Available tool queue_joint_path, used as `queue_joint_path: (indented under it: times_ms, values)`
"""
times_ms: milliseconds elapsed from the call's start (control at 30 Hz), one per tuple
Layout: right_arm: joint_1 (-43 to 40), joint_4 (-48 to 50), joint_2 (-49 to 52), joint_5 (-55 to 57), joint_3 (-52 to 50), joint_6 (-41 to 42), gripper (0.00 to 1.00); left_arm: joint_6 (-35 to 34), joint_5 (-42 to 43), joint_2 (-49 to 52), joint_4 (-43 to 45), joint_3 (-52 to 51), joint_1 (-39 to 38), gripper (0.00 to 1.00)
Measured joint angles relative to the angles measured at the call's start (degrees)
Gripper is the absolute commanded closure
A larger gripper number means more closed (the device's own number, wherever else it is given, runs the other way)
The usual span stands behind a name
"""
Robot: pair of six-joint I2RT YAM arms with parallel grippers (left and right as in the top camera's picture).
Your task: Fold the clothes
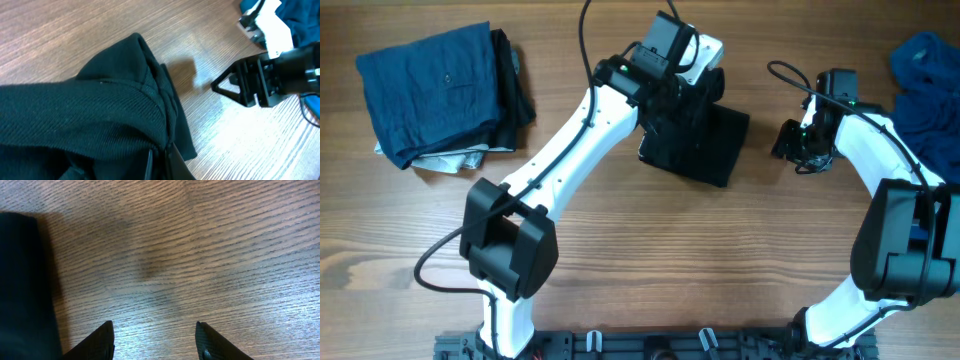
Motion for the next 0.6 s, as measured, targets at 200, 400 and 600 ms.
queue_joint_path:
  times_ms: [200, 400, 600]
  values:
    - [0.0, -0.1, 0.0, 0.0, 0.0, 0.0, 0.46, 0.0, -1.0, 3.1, 1.4, 0.5, -1.1, 0.90]
    - [0.0, 0.2, 0.0, 0.0, 0.0, -0.1, 0.39, 0.6, -0.8, 8.4, 1.5, 0.5, -2.0, 0.37]
    - [0.0, 2.0, -0.3, -2.1, 0.9, -2.6, 0.34, 0.8, 7.0, 8.6, 6.9, 0.5, -4.2, 0.17]
